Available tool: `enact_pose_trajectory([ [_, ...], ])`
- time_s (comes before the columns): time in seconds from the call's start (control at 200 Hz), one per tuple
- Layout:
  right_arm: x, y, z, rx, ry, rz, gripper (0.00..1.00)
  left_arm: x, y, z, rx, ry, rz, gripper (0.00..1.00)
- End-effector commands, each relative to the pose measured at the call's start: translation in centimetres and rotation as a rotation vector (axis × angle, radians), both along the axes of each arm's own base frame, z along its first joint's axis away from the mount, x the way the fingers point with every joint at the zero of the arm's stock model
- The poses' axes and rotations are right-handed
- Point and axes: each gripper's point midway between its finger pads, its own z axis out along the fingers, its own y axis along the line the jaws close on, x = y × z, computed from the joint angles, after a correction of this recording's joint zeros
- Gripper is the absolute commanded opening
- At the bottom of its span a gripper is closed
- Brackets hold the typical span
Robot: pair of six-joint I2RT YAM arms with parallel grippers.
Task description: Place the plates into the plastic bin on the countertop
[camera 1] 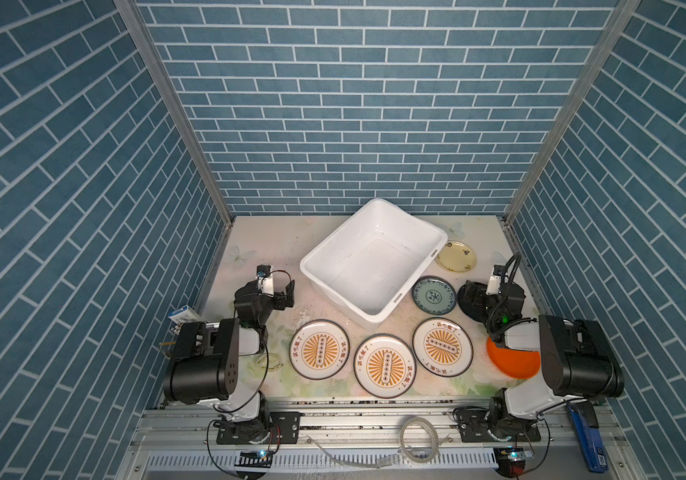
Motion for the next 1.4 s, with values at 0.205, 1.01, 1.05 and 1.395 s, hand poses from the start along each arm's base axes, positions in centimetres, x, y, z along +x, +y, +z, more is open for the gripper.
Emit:
enact_pose_trajectory([
  [0.205, 0.35, 0.17, 0.87, -0.042, -0.024, 0.025, 0.99, -0.09, -0.17, 0.09, 0.008, 0.0, -0.008, 1.0],
  [1.01, 0.34, -0.03, 0.82, -0.043, -0.022, 0.013, 0.99, -0.07, -0.18, 0.11, 0.008, -0.001, -0.009, 1.0],
  [1.05, 0.36, -0.02, 0.82, -0.043, -0.022, 0.014, 0.99, -0.09, -0.19, 0.12, 0.008, -0.001, -0.009, 1.0],
  [1.395, 0.38, -0.13, 0.84, -0.044, -0.022, 0.007, 0.99, 0.13, -0.67, -0.09, 0.032, 0.018, -0.02, 1.0],
])
